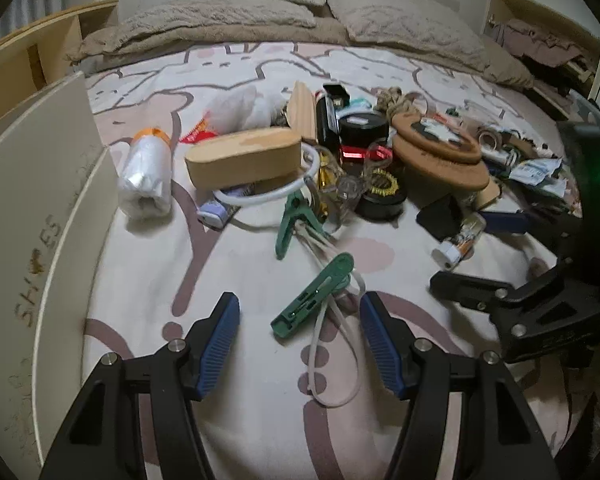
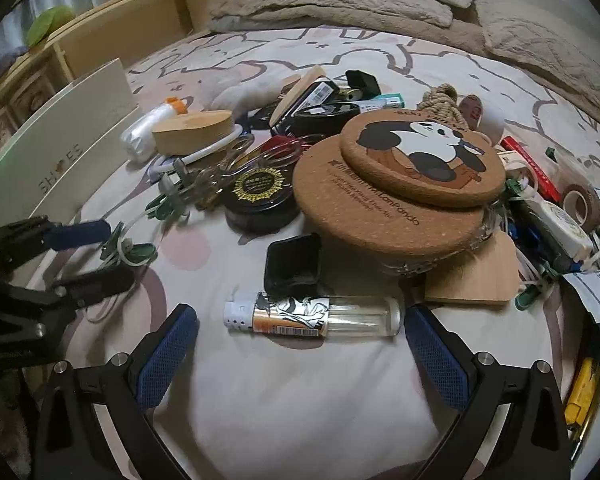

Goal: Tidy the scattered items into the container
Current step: 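Close the left tool on the green clothespin while the right tool lowers to the glass vial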

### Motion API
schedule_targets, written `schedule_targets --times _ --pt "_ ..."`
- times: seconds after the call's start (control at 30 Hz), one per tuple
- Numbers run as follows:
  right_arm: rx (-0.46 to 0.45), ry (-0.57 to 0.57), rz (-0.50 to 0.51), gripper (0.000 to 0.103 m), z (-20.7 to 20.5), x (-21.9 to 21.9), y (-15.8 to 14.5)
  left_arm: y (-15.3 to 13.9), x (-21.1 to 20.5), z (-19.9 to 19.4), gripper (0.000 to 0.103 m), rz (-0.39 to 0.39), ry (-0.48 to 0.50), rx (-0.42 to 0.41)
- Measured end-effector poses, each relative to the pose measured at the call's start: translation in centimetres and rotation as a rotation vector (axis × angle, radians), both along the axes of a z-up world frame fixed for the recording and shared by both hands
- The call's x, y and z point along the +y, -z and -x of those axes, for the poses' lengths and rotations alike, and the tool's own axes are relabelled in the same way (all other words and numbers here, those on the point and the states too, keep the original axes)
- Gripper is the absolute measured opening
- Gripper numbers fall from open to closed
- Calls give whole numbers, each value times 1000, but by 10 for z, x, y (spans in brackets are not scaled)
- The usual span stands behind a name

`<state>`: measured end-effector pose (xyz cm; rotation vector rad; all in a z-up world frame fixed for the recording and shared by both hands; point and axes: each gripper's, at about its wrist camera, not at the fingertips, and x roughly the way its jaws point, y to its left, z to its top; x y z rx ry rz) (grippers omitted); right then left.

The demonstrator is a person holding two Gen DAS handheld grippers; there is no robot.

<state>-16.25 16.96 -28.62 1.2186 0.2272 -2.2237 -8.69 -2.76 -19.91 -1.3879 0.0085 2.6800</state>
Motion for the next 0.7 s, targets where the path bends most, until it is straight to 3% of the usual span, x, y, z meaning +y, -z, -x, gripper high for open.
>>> schedule_targets --times 0.13,0.37,0.57,0.7 --pt "19 22 3 103 -2 1 0 -1 4 -3 28 0 26 -5" --pt "51 45 -33 103 -5 -1 0 -4 6 -11 28 8 39 -9" --pt "63 53 -45 101 -6 -2 0 -7 -3 -19 28 89 -28 -19" --pt "67 76 -27 85 -5 4 -2 -10 -14 -18 28 133 -90 -1"
